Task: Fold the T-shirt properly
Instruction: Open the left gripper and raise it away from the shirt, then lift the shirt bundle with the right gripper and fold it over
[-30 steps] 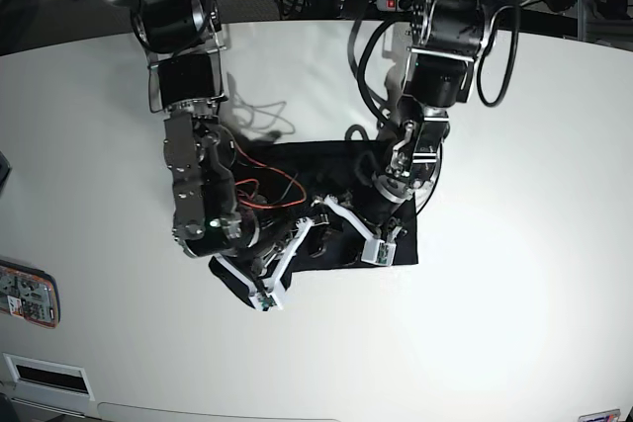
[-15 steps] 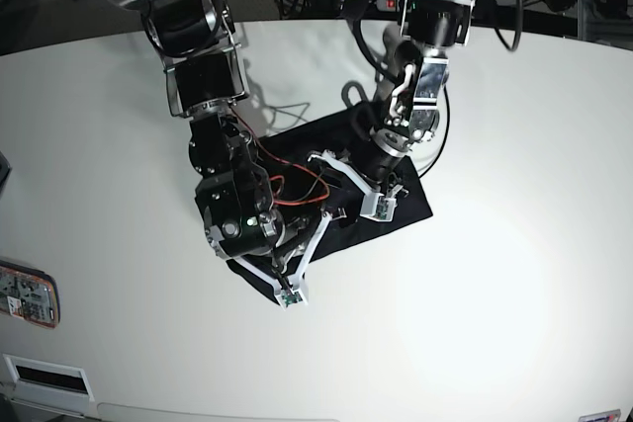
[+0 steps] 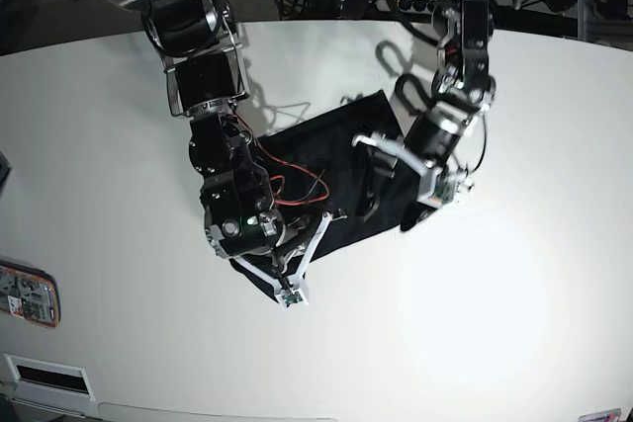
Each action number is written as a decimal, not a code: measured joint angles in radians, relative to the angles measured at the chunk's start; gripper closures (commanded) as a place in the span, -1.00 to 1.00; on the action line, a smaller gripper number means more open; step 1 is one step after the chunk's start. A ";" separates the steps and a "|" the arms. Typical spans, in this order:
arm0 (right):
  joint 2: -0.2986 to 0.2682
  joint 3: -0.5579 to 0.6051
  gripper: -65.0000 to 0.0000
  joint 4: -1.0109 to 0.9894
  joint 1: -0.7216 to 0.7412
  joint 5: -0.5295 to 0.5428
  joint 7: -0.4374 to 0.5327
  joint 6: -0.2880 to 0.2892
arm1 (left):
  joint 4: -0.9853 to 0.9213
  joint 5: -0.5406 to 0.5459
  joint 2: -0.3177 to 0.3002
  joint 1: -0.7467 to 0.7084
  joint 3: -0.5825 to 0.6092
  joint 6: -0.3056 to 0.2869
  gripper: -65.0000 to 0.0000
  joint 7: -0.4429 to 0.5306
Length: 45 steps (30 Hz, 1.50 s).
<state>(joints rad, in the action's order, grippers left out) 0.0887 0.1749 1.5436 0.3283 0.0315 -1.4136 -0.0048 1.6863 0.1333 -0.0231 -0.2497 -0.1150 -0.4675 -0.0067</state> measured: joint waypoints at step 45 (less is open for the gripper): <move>0.067 0.824 1.00 -0.570 -0.059 -0.668 0.086 -0.716 | 0.348 0.248 -0.271 -0.446 -0.452 0.000 -0.19 0.002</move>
<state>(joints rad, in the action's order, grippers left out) 0.1555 0.9985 0.9741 0.2691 -0.6365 -1.3277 -0.7208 2.0338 0.3813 -0.2939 -0.6952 -0.5667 -0.4675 -0.0051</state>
